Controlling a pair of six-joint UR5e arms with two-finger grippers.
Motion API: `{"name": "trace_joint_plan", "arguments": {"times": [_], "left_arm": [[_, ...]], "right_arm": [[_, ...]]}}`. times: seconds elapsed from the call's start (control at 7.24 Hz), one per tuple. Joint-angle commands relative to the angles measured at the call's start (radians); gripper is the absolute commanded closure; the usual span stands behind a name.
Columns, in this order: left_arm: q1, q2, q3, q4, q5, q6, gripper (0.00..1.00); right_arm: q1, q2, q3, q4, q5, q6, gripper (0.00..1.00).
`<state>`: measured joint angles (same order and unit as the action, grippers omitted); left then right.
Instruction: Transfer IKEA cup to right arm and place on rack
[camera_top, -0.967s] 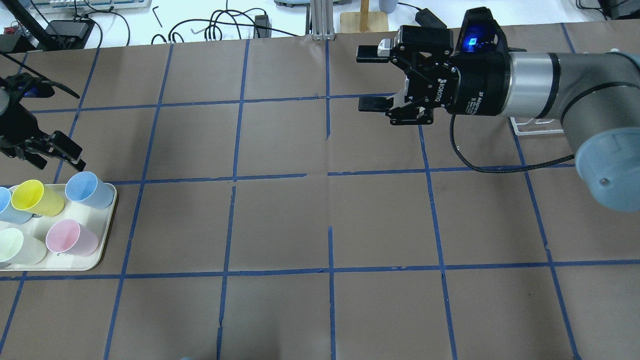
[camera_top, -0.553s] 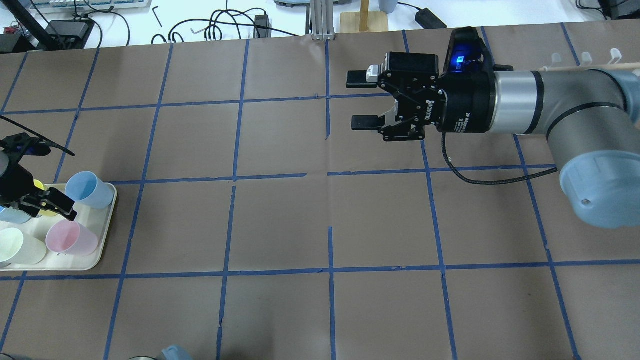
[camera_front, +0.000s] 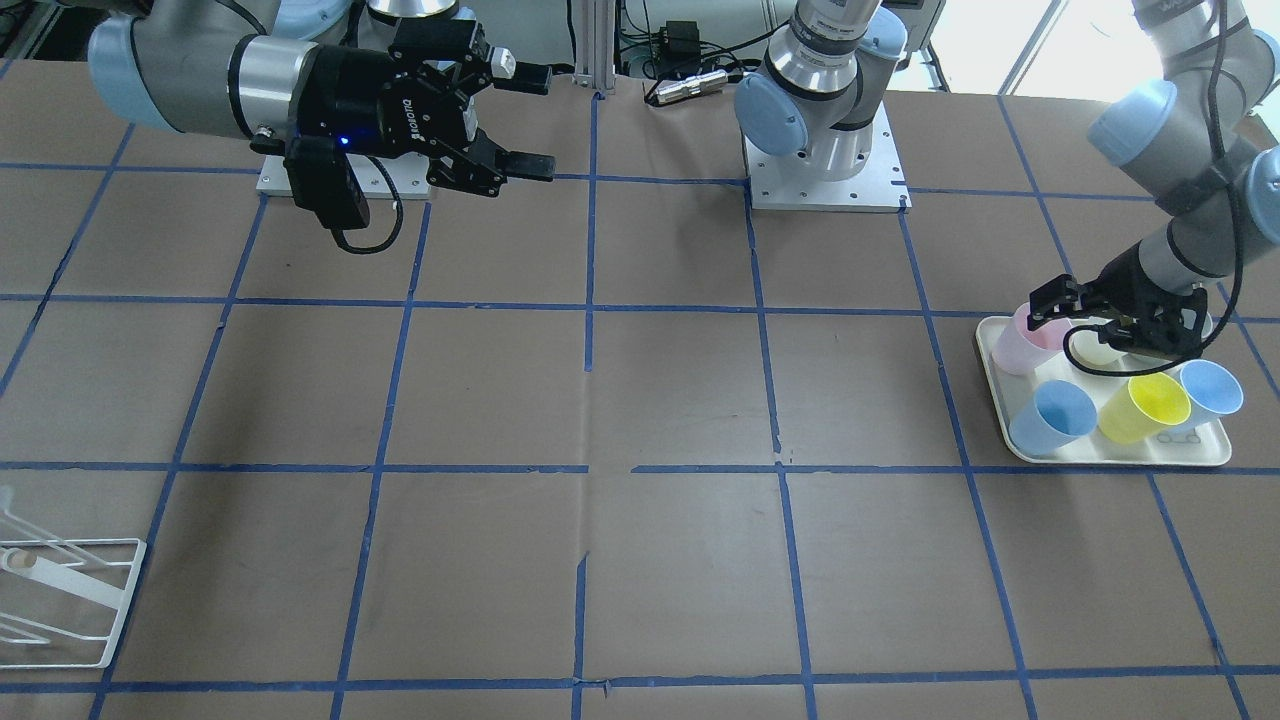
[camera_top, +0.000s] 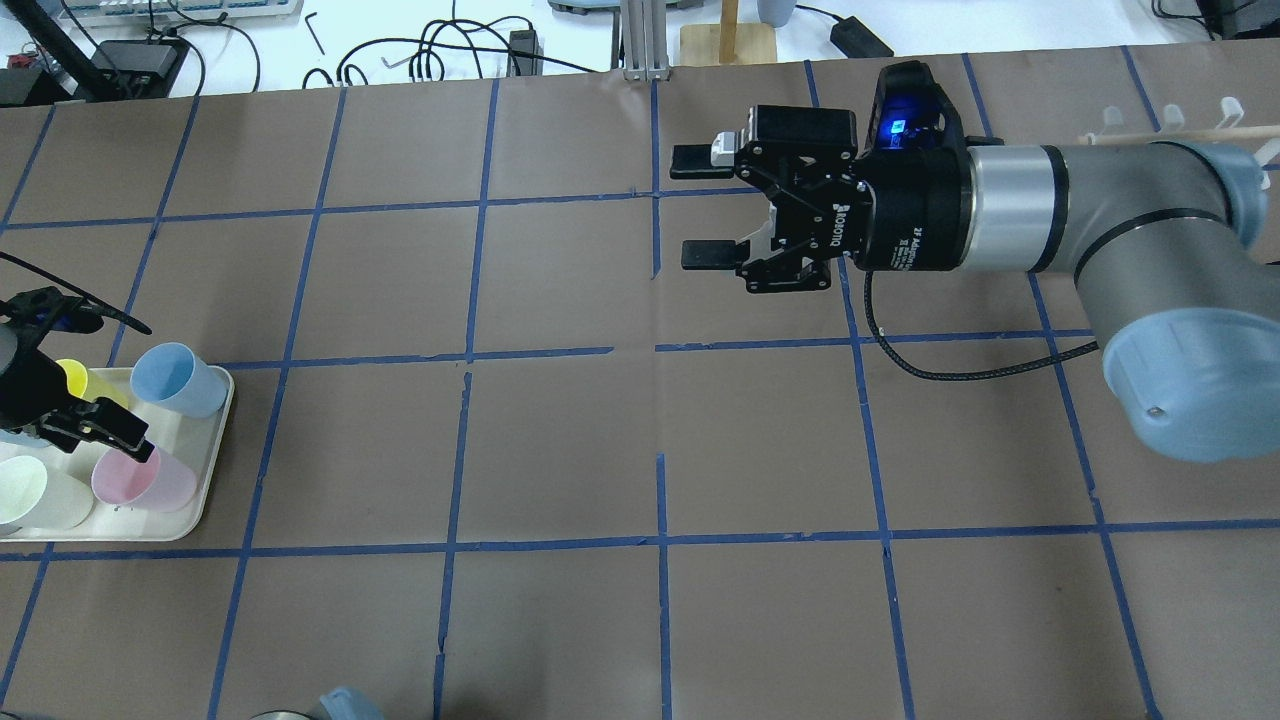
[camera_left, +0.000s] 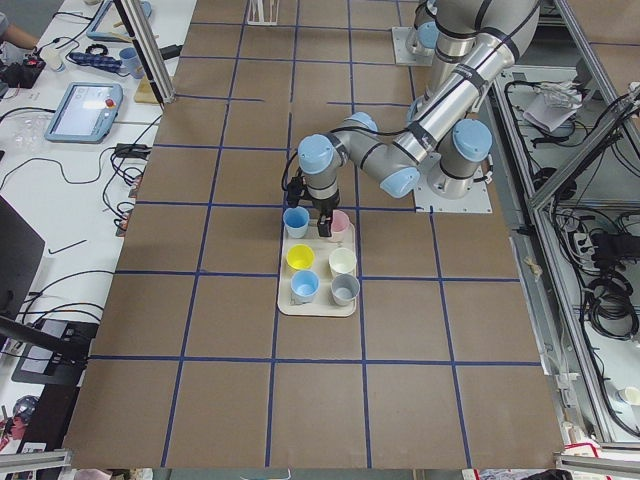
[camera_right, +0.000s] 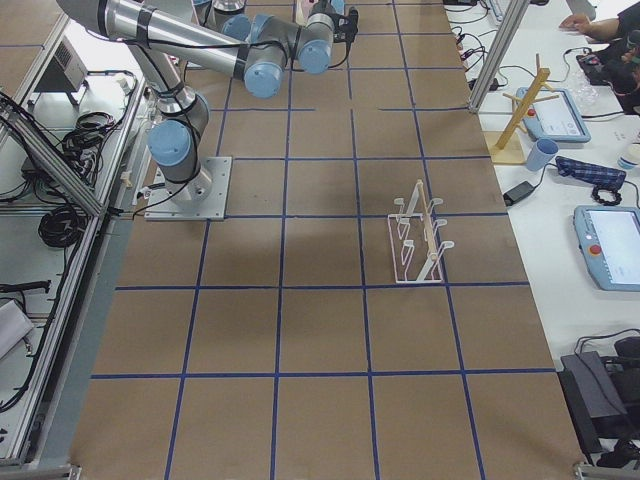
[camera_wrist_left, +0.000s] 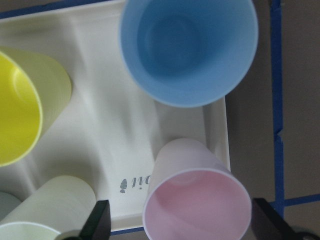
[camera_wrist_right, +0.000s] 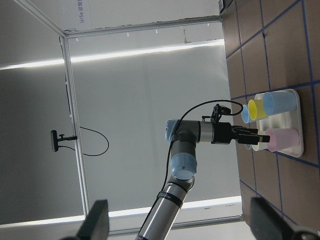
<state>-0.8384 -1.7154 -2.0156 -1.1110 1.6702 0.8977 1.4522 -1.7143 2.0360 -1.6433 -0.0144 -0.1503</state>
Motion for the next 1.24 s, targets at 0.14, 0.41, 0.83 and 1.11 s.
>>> {"name": "trace_joint_plan", "arguments": {"times": [0.14,0.41,0.83,1.11], "left_arm": [[0.024,-0.016,-0.003,0.002,-0.001,0.018,0.0],[0.024,-0.018,-0.011,0.002,0.0,0.018,0.0],[0.025,-0.035,-0.014,0.042,0.0,0.018,0.02],[0.025,-0.049,-0.014,0.055,0.0,0.018,0.15]], "right_arm": [[0.0,0.004,0.0,-0.004,0.021,0.011,0.0],[0.0,0.005,0.0,-0.003,0.019,0.012,0.0],[0.0,0.007,0.007,-0.003,0.021,0.011,0.0],[0.0,0.007,0.007,-0.003,0.021,0.017,0.0]]}}
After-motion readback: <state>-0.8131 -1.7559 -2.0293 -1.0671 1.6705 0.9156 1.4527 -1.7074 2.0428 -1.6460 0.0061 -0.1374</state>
